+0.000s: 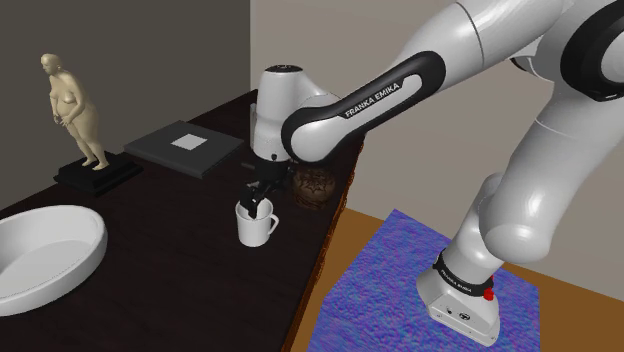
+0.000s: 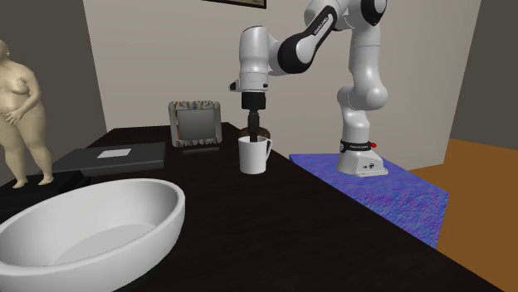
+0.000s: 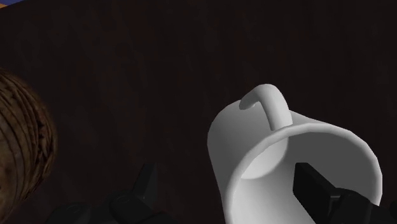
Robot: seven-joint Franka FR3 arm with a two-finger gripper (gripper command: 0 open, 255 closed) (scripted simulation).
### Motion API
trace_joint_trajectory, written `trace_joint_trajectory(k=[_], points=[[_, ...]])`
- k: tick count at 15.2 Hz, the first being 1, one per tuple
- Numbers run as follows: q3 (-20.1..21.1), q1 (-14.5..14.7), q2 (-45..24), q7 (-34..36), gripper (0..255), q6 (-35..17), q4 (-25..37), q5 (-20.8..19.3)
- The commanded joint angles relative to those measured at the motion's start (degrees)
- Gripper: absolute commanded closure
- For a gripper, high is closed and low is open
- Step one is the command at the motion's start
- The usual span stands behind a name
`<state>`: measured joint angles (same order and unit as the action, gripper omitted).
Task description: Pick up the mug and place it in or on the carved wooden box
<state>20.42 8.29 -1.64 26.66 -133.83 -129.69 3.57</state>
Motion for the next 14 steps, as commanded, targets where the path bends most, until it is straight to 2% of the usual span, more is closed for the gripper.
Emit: trace_joint_trajectory(k=[1, 6, 7, 14], points=[[-0.01, -0.01, -0.27, 0.04, 0, -0.35, -0.07, -0.11], [-0.02, -0.01, -0.27, 0.03, 0, -0.34, -0.06, -0.11], [-0.02, -0.01, -0.27, 0.03, 255, -0.34, -0.06, -0.11], [-0.01, 0.0, -0.27, 0.04, 255, -0.35, -0.07, -0.11]])
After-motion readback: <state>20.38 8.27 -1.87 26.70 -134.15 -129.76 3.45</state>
